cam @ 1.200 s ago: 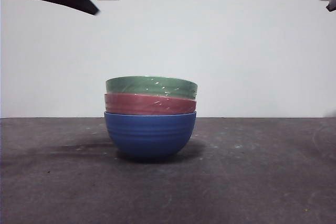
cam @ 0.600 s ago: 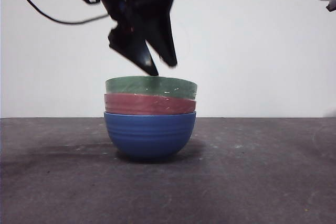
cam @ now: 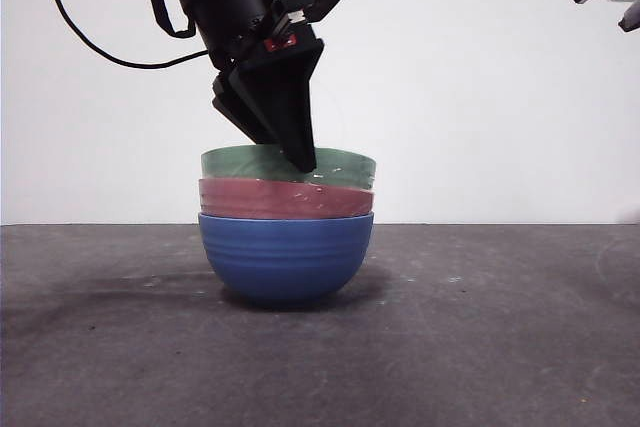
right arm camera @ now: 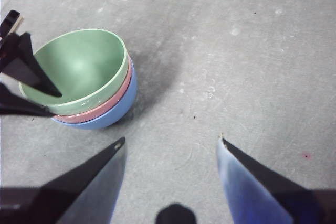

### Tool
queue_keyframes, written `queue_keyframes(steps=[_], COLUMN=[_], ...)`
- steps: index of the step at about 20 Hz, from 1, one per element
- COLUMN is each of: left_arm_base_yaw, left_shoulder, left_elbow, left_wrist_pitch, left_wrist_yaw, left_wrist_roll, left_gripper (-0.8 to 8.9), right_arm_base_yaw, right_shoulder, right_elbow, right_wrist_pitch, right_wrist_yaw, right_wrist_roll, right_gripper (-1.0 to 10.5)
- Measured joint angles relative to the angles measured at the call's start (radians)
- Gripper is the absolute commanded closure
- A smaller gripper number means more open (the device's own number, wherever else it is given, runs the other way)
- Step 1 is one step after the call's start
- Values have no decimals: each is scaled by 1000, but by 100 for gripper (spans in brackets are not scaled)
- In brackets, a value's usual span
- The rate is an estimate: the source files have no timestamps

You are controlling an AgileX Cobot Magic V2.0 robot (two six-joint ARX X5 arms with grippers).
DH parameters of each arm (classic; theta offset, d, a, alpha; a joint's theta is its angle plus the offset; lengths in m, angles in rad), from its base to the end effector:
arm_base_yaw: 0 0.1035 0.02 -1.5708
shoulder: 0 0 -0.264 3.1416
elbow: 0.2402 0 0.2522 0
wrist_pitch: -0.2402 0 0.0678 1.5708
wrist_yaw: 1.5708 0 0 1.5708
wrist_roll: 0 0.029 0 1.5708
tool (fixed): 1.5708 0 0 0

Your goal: Pick up the green bowl on the top,put the green bowl on the left,pick up the red bowl in the middle,put the red bowl on the right

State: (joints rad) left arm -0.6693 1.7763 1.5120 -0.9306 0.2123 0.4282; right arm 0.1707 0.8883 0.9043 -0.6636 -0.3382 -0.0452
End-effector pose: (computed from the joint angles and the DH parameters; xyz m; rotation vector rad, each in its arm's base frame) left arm 0.2796 -0.2290 0.2664 0.6304 1.0243 -1.0257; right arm 0.1692 0.0389 0.3149 0.0121 0.6408 0.5054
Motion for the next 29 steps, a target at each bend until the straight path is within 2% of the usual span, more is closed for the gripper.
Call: queue_keyframes(steps=[3, 8, 13, 17, 20, 23, 29], left_arm_base_yaw=[-3, -5, -15, -16, 0, 42, 54], left_shoulder=[0, 0, 3, -100, -228, -344, -469], left_elbow=[0, 7, 208, 287, 282, 154, -267], left_wrist_pitch=[1, 2, -181, -260, -338, -290, -82], left_wrist_yaw=[8, 1, 0, -26, -171, -249, -283], left_wrist_roll=[43, 63, 62, -12, -82, -150, -278], left_gripper=[822, 822, 822, 822, 822, 822, 822], right_arm_base_yaw=[0, 0, 0, 0, 0, 0, 0], right_shoulder=[0, 0, 0, 0, 0, 0, 0], right_elbow=[0, 0, 0, 0, 0, 0, 0], right_wrist_pitch=[0, 0, 0, -1, -2, -3, -16], right_wrist_yaw=[0, 0, 0, 0, 0, 1, 1], right_wrist_roll=[0, 0, 0, 0, 0, 0, 0], right_gripper=[663, 663, 663, 664, 664, 664, 664])
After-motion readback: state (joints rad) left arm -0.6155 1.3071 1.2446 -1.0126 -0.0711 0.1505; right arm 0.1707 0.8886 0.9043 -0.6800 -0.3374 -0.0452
